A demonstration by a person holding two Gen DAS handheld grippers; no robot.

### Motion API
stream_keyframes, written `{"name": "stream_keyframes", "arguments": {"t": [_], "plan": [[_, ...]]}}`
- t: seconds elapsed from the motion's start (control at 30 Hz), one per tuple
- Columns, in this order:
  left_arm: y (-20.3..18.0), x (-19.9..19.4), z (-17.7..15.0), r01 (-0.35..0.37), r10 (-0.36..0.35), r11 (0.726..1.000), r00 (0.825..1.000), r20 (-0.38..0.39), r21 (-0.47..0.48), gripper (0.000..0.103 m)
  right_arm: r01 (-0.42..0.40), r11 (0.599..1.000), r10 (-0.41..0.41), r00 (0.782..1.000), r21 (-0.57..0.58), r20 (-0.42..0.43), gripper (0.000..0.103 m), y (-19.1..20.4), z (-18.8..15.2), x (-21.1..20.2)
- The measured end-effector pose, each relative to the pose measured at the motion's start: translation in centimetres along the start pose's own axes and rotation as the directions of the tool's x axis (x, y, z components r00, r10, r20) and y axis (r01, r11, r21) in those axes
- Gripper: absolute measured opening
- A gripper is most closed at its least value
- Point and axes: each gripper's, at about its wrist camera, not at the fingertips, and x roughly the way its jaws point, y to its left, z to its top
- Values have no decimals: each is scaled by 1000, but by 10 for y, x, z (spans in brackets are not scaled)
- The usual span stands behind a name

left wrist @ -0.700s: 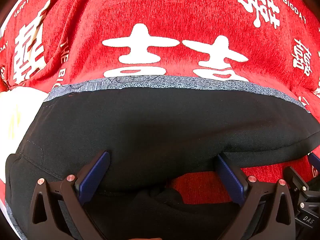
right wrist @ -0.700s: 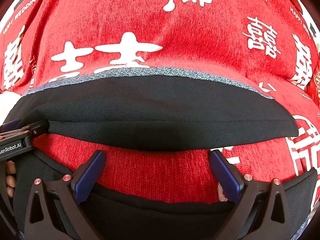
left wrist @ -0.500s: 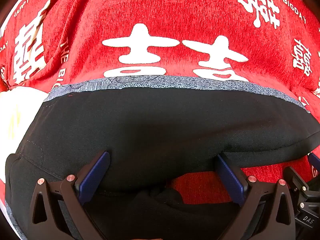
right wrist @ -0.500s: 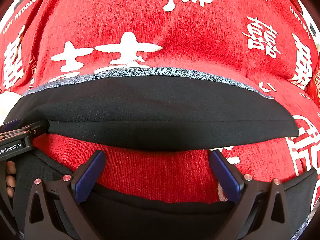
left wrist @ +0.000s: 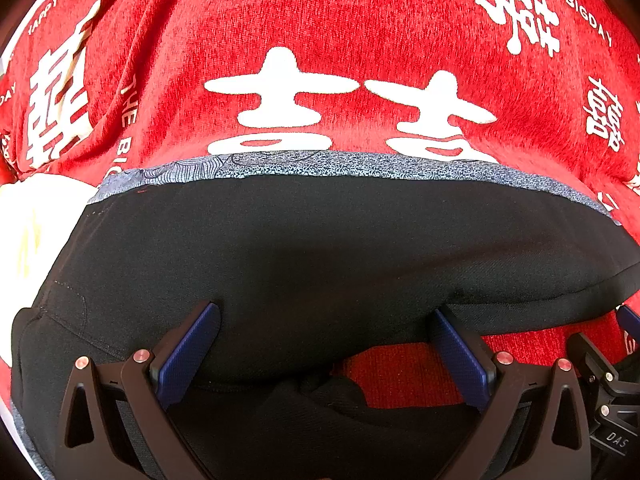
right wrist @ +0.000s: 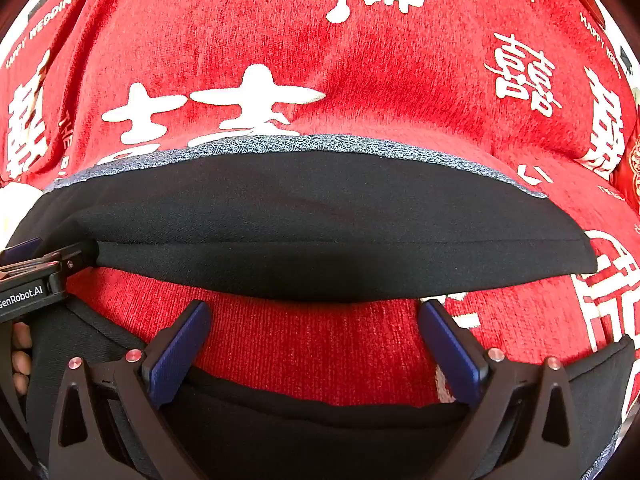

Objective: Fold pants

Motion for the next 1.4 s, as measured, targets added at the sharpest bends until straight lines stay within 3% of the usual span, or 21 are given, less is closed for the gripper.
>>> {"name": "stream_keyframes", "arguments": {"t": [0.6,0.73,1.03,1.07,1.2,1.4], "plan": [[-4,-4,0,-22,22,999,1000,0,25,103,7,1000,-7,1000,-9,-8,103,-1,-1,4],[-7,-11,2,-43,44,992,999,-11,115,103,4,1000,-4,1000,-16,-24,103,-2,1,6],[10,-49,-11,-38,44,984,999,-30,172,103,-37,997,30,994,-65,-109,103,-2,7,5],[15,-56,-12,-32,36,986,999,-25,162,103,-40,997,32,994,-69,-104,103,-2,7,0],[31,-80,-10,-75,75,986,997,11,151,103,-1,993,7,999,-114,51,103,10,0,-42],[55,-105,-3,-113,108,989,993,53,96,103,13,989,4,992,-145,123,103,32,12,-86]]}}
